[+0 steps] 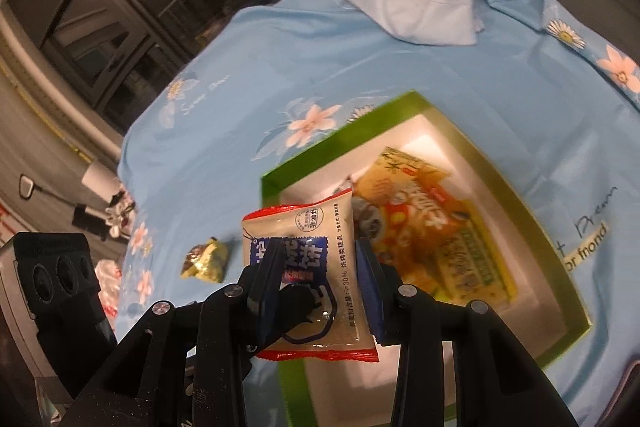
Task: Organize snacks
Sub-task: 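Carry the biscuit pack with the right gripper over the box, then open the right gripper to drop the biscuit pack into the box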
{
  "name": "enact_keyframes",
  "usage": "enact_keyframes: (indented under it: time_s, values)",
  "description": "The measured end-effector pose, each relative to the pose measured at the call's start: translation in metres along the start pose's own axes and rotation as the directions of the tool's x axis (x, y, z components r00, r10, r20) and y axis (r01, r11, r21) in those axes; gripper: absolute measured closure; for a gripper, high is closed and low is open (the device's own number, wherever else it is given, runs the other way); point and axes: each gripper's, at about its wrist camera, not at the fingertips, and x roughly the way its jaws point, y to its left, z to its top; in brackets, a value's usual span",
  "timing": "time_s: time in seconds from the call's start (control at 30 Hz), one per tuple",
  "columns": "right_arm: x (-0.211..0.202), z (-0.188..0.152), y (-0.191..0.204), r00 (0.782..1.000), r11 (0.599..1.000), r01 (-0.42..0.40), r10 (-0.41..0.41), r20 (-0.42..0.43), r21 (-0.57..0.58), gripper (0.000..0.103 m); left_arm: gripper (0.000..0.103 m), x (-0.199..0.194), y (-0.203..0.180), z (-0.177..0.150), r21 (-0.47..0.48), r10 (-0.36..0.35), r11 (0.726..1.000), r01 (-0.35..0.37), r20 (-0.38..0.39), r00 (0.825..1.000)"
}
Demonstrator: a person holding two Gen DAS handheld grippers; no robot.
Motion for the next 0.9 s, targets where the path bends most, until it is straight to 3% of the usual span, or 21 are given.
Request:
enact_keyframes:
  time_s: [0.53,0.9]
  values:
    - [0.020,0.000,-0.018,0.994,0.996,0.090,-0.087,-0.068,0.030,0.064,0.071,0.025,0.007,-0.004,-0.055,-0.019,0.998,0.015,-0.080,0.997]
    - [0.023,-0.001,-0.020,0.989,0.991,0.127,-0.124,-0.082,0.033,0.064,0.070,0.022,0.010,-0.007,-0.057,-0.012,0.998,0.007,-0.085,0.996]
